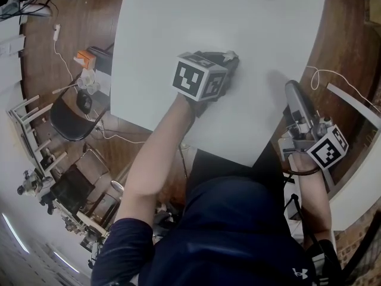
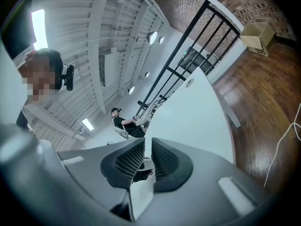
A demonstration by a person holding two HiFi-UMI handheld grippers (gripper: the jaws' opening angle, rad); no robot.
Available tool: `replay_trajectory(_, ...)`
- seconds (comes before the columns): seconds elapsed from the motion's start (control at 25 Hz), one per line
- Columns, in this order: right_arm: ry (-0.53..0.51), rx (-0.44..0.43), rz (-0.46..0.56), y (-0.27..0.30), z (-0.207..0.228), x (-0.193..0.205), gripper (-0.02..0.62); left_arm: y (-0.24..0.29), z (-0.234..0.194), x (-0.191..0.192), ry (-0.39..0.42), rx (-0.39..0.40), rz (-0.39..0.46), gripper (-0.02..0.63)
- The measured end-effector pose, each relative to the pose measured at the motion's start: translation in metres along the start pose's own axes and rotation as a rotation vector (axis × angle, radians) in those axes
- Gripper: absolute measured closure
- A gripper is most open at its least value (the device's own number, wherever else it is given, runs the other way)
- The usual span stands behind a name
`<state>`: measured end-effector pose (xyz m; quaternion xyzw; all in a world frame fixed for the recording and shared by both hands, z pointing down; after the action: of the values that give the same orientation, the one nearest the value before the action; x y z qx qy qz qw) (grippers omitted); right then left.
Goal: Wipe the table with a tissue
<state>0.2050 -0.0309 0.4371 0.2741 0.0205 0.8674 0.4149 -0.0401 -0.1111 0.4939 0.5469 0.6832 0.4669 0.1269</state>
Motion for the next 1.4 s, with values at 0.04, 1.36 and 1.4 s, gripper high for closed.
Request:
replay_trajectory(0.04, 0.003, -0.011, 0.000, 0.001, 0.000, 0.000, 0.548, 0.003, 0.004, 0.000, 0.008, 0.000, -0.004, 0.588)
replay_trajectory(1.36, -0.066, -0.060, -0.036, 0.017, -0.071, 0.010, 0.551, -0.134, 0.077, 0.118, -0.260, 0.205, 0.419, 0.588)
replay_trajectory(1.4, -0.079, -0.058, -0.039, 0.015, -0.078, 0.010, 0.551, -0.138, 0.080, 0.122, -0.269, 0.213, 0.426, 0.588)
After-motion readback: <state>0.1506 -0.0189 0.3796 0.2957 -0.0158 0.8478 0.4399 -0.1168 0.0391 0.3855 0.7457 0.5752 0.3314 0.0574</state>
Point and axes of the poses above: the fingertips, and each gripper's own axes: y forward along the fingers, z to its right, x out of its underside, the point moved 10 cm from there along -y, backward along the fingers, and after that the axes turned 6 degrees about -z, right-handed, at the moved point
